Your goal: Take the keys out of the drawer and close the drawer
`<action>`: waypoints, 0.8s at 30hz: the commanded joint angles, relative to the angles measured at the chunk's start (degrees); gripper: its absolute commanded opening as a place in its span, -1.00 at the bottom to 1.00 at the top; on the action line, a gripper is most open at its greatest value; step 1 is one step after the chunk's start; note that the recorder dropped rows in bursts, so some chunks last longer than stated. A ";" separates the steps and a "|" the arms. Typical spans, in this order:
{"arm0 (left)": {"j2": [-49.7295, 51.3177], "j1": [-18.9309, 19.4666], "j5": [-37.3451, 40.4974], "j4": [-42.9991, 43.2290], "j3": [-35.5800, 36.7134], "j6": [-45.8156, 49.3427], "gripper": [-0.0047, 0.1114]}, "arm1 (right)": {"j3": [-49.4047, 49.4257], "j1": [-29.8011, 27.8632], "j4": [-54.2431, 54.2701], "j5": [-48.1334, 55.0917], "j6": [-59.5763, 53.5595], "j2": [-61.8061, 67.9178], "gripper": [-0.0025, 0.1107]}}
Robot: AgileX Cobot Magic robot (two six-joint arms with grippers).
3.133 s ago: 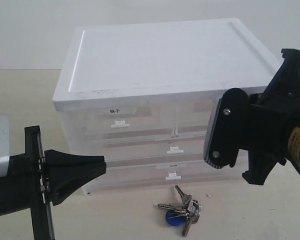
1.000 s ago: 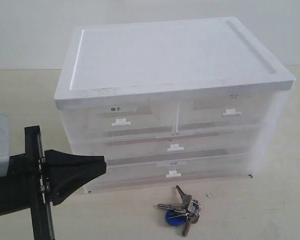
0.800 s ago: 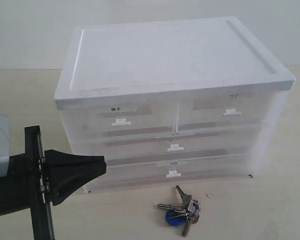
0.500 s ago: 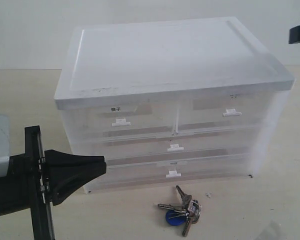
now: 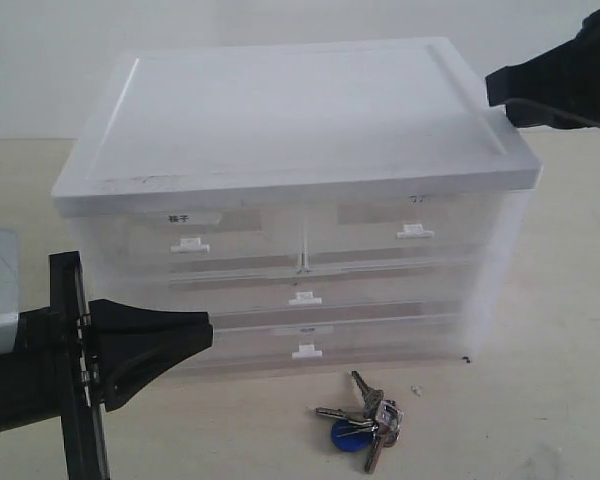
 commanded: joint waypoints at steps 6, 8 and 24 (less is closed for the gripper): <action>0.08 -0.29 -0.50 0.21 -0.14 -0.25 -0.84 | -0.13 0.56 0.46 0.54 0.06 -0.14 -0.96; 0.08 -0.29 -0.50 0.21 -0.14 -0.25 -0.84 | -0.13 0.56 -0.13 0.59 0.06 -0.25 -0.96; 0.08 -0.29 -0.50 0.21 -0.14 -0.25 -0.84 | 0.22 0.66 -4.34 2.04 0.06 -18.44 -0.96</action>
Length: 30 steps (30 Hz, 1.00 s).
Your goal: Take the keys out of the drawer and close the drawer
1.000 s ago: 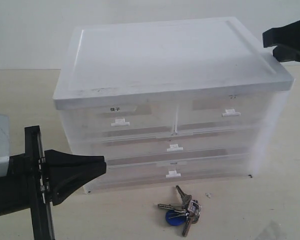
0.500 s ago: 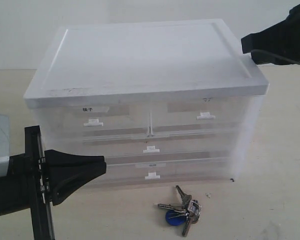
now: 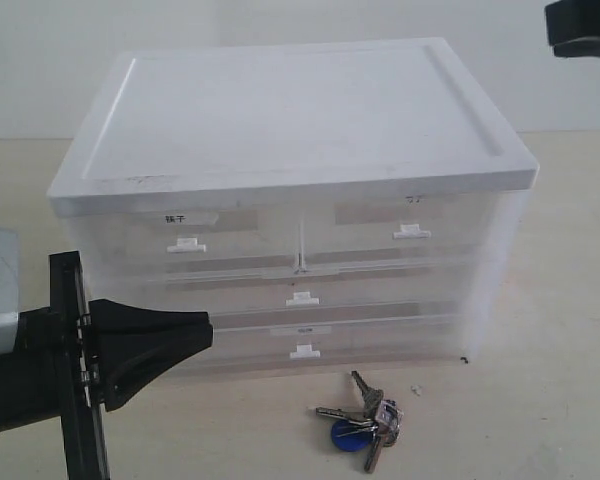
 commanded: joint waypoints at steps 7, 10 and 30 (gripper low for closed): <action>0.08 -0.29 -0.50 0.21 -0.14 -0.25 -0.84 | 7.31 0.08 2.01 -7.88 -0.20 -16.50 -0.96; -0.08 -0.29 -0.50 0.84 -0.14 -5.01 -0.84 | 9.33 0.08 2.15 -9.29 -0.20 -21.09 -0.96; -33.29 -0.29 0.12 13.82 -0.14 -45.27 -0.84 | 18.12 0.08 2.15 -14.27 -1.47 -37.75 -0.96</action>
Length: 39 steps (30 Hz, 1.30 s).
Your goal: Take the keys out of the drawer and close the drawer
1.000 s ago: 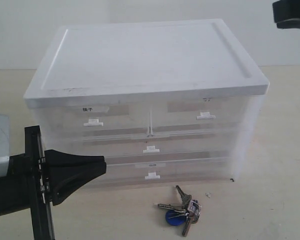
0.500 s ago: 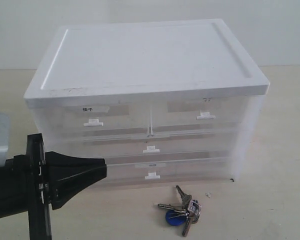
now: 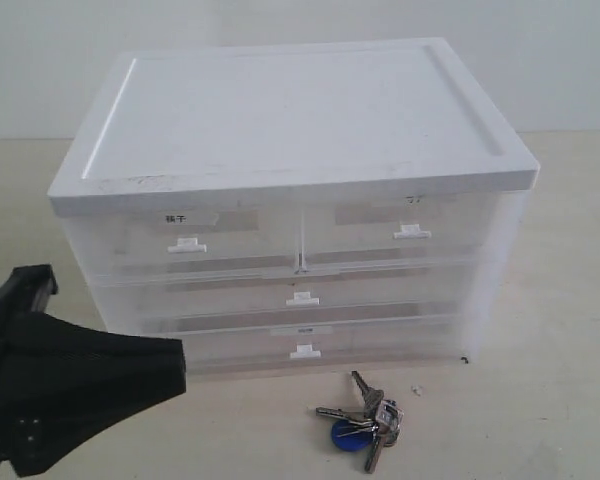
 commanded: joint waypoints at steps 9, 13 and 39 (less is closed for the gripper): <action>-32.62 -0.29 31.55 -4.26 -0.25 -24.30 -0.84 | 2.16 0.08 -0.09 -0.45 -1.63 -10.75 -0.96; -42.42 -0.29 48.28 -4.26 -0.25 -33.99 -0.84 | 5.44 0.34 0.30 -4.44 -1.47 -16.86 -0.96; -62.58 -0.29 58.93 -3.84 0.02 -36.35 -0.84 | 10.50 6.41 0.75 3.97 3.39 -26.27 -0.96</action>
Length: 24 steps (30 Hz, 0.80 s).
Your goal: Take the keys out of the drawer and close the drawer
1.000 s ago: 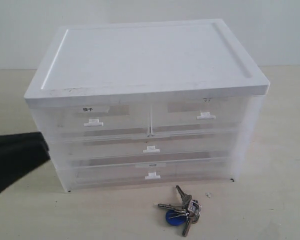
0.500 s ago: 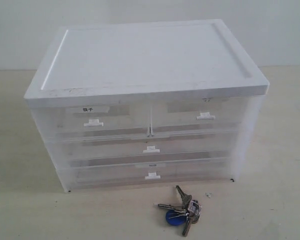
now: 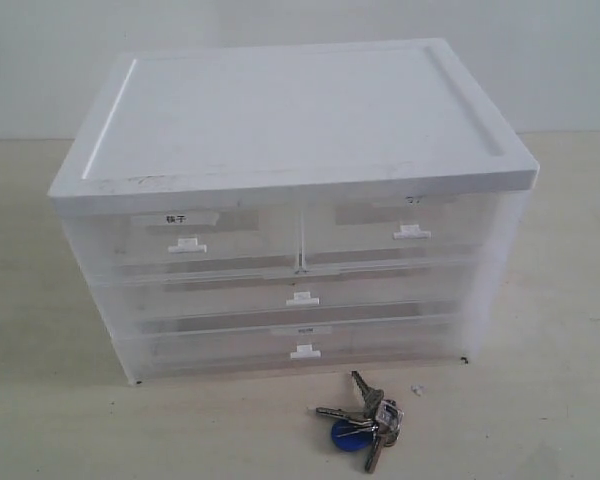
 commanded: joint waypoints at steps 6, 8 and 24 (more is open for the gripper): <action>-0.15 -0.29 0.41 -0.47 -0.04 0.26 -0.84 | 0.39 0.11 0.27 -0.42 4.33 -0.23 -0.96; -0.15 -0.29 0.41 -0.47 -0.04 0.26 -0.84 | 0.39 0.11 0.27 -0.42 4.33 -0.23 -0.96; -0.15 -0.29 0.30 -0.47 -0.04 0.26 -0.84 | 0.83 0.25 -1.51 -0.34 4.32 -0.23 -0.96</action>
